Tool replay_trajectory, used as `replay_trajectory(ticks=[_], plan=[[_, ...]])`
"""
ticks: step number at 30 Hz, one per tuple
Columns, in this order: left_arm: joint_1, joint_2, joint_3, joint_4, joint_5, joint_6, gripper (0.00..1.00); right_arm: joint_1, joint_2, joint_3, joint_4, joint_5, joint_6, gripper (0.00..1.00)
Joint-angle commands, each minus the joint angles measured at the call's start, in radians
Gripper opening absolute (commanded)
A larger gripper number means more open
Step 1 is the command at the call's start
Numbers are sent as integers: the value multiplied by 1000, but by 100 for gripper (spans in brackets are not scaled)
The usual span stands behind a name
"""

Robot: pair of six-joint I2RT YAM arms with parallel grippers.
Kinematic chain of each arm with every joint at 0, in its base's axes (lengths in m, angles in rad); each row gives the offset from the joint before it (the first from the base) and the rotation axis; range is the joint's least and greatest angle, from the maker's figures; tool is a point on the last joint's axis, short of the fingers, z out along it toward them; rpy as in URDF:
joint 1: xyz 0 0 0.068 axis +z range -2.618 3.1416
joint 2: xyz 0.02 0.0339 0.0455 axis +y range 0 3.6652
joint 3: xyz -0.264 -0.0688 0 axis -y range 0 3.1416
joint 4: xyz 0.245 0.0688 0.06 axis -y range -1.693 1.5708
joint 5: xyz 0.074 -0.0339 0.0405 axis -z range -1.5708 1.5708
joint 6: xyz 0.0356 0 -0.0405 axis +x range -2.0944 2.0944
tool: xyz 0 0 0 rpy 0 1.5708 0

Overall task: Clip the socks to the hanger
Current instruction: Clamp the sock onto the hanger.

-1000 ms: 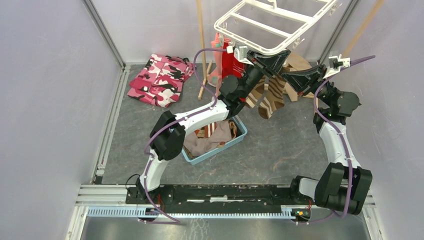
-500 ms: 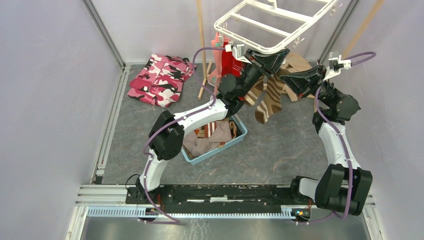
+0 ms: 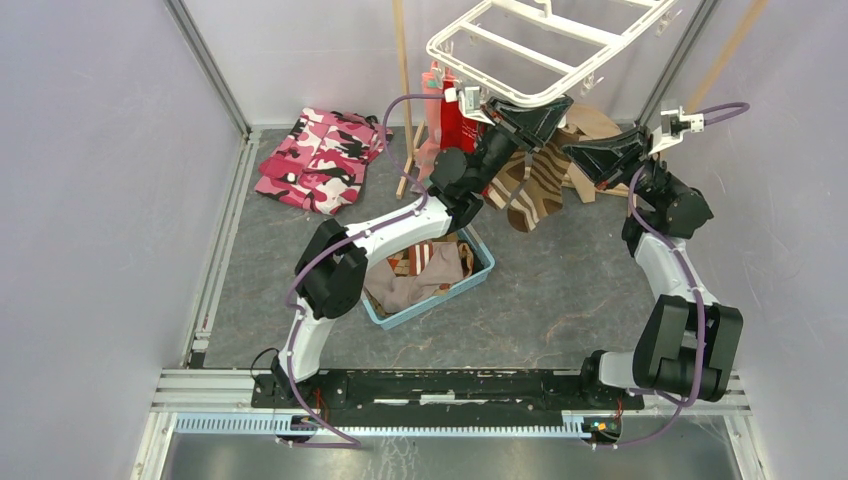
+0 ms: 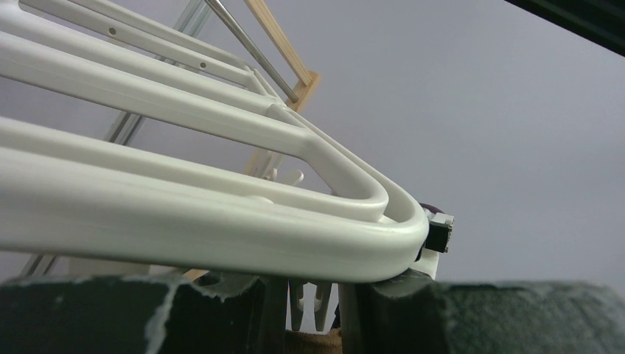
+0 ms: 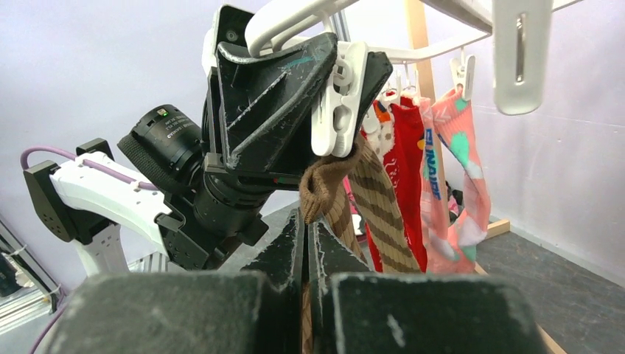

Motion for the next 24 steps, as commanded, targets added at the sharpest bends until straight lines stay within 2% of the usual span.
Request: replay_trajectory(ticks=[1, 11, 24], plan=[[22, -68, -5, 59, -9, -62, 2, -13, 3, 51, 106, 29, 37, 0], [24, -65, -5, 60, -9, -74, 2, -14, 29, 75, 165, 37, 92, 0], [25, -65, -7, 57, 26, -89, 2, -32, 1, 89, -46, 39, -57, 0]])
